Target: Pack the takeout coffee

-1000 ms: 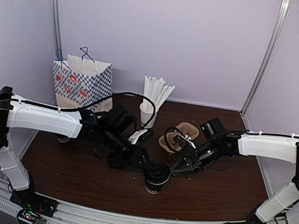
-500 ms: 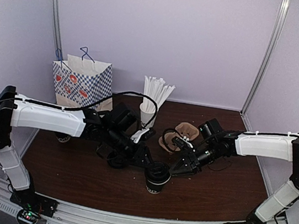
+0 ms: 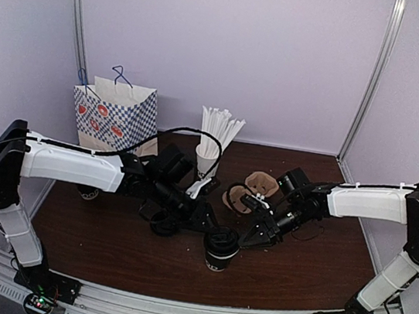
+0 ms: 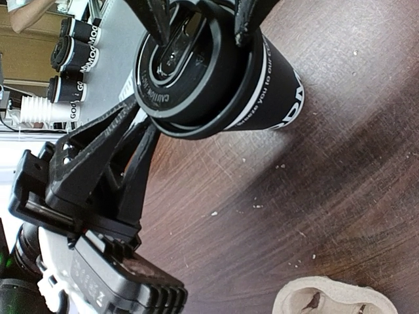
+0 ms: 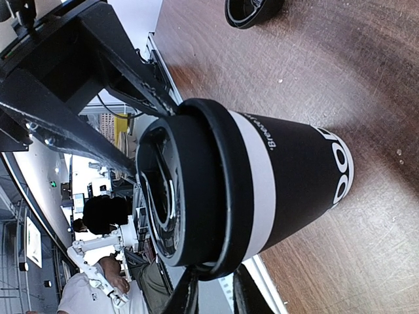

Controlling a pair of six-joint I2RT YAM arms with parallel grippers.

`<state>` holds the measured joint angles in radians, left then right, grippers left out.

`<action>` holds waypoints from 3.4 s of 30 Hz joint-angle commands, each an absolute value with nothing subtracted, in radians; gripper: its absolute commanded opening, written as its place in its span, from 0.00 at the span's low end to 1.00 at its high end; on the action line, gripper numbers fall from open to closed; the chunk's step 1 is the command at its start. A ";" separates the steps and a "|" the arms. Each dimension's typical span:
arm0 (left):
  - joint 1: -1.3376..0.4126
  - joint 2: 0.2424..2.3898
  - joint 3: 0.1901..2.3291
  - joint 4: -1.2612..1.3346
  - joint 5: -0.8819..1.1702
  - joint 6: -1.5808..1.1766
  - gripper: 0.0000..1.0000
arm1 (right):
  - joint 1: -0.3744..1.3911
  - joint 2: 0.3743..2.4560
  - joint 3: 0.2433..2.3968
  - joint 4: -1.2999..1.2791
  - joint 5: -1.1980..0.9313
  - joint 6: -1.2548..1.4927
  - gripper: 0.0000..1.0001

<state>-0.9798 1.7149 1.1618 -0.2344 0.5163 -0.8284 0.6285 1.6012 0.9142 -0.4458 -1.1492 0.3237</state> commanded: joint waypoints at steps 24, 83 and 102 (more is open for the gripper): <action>-1.026 1.802 1.089 -0.248 0.569 -0.858 0.35 | 0.629 1.709 0.891 -0.476 -0.995 0.276 0.18; -1.148 1.934 1.110 -0.586 0.237 -0.810 0.25 | 0.908 1.424 1.259 -0.927 -0.542 -0.431 0.19; -1.163 1.916 1.103 -0.586 0.224 -0.826 0.24 | 1.258 1.520 1.289 -0.961 -0.065 -0.594 0.12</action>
